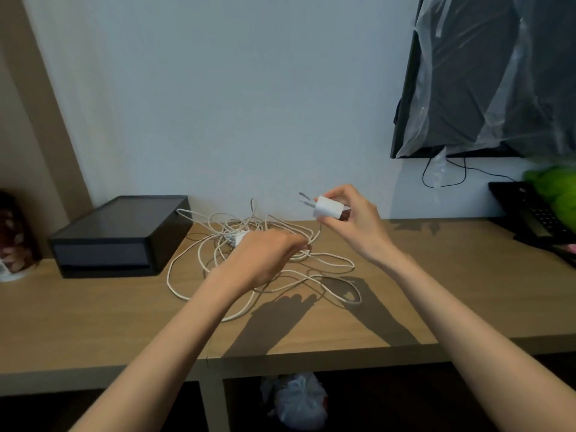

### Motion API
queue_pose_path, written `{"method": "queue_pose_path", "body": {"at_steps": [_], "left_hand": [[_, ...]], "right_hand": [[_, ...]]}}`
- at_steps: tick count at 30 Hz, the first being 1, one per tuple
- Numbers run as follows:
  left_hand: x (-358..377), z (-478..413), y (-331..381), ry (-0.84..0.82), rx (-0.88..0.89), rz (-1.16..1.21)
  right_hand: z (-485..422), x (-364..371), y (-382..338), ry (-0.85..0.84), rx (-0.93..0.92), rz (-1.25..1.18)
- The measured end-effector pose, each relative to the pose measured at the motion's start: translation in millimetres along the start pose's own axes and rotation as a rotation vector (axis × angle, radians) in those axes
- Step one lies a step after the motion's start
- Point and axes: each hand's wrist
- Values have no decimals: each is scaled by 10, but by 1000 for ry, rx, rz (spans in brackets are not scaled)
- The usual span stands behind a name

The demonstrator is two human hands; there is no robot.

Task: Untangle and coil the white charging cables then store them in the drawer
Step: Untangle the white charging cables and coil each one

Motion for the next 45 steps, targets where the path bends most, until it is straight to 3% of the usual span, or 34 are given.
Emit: {"method": "queue_pose_path", "body": {"at_steps": [5, 13, 20, 24, 28, 31, 33, 35, 38, 41, 43, 45], "left_hand": [[-64, -18, 28, 99, -11, -92], [-58, 26, -42, 229, -40, 7], [-19, -21, -139, 268, -89, 252], [-10, -32, -151, 268, -116, 308], [-88, -33, -205, 364, -221, 522], [-131, 2, -241, 337, -274, 659], [-112, 32, -283, 349, -310, 634], [-47, 68, -369, 321, -357, 453], [86, 118, -445, 94, -414, 250], [126, 119, -349, -33, -452, 524], [56, 77, -252, -33, -518, 861], [-11, 19, -228, 31, -569, 1027]], "right_hand": [[89, 93, 81, -156, -234, 246], [151, 143, 115, -295, -273, 293], [241, 211, 105, -157, -12, 47], [271, 222, 123, -185, 24, 38], [265, 160, 176, -238, 48, 40], [264, 89, 224, -240, 112, -77], [259, 46, 249, -197, 171, -145], [231, 21, 278, -113, 266, -198], [184, -17, 285, -49, 444, -412], [183, -42, 226, -149, 472, -499], [187, -31, 173, -218, 449, -502], [177, -31, 105, -273, 437, -477]]}}
Point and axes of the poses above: each hand's wrist, its own z-axis away from the middle knuckle, its own x-axis out of the palm, y = z × x, and after that the axes turned 6 degrees about y, right-handed
